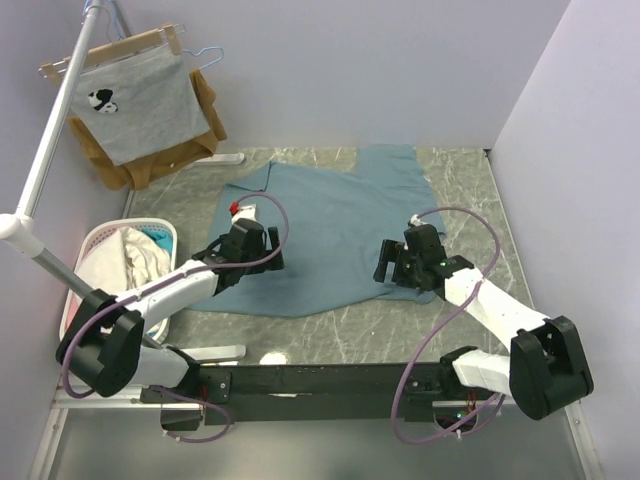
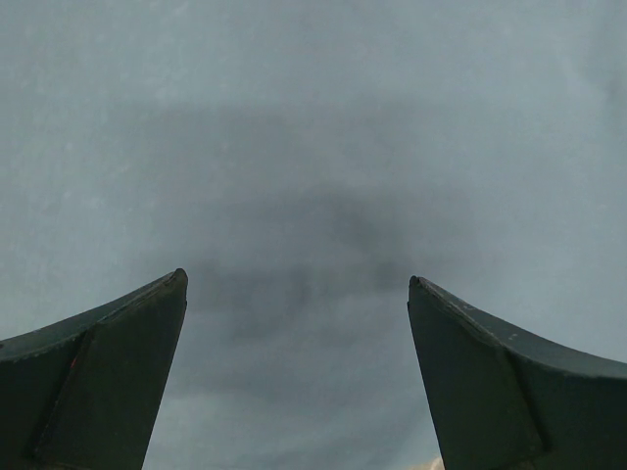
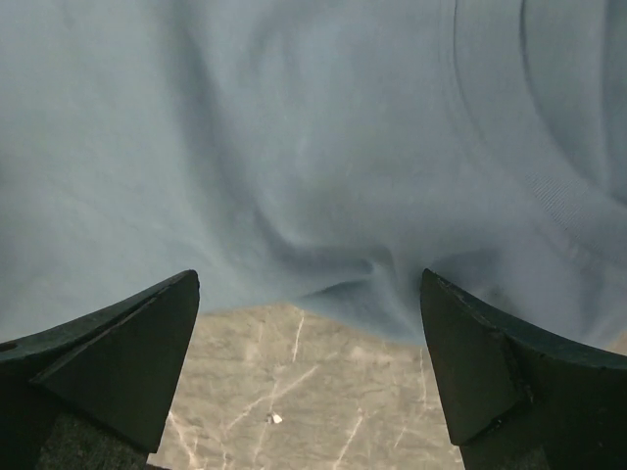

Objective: Fold and stack the t-shirts
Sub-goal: Flatten out the tshirt

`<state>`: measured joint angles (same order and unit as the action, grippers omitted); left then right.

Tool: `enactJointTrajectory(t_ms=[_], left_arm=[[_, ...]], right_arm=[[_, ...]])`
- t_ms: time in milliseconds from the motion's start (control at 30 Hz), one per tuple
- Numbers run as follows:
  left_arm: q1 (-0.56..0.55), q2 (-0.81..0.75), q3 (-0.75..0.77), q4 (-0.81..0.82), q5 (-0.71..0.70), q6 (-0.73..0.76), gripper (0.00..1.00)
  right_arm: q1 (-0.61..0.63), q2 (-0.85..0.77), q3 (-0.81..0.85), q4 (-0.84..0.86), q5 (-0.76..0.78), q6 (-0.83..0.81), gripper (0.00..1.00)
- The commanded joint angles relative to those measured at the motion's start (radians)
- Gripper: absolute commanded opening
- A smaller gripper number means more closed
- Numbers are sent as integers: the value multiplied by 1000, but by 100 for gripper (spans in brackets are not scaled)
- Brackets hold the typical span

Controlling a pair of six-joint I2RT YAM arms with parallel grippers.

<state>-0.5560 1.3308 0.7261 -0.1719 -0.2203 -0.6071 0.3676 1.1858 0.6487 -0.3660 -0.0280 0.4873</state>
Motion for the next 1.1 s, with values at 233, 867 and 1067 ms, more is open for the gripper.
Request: enactJointTrajectory(t_ms=[233,867,1067], left_arm=[[-4,186,64,-44,-129,-48,99],[-367,246,-165,-158,-2,-451,99],[-536,174,-226,-238,30,-632,100]], right_arm=[[21,227,66,136,-64,10,100],[76,34,-17,-184,149,203,100],[126,-124,-43,-347,226,310,100]])
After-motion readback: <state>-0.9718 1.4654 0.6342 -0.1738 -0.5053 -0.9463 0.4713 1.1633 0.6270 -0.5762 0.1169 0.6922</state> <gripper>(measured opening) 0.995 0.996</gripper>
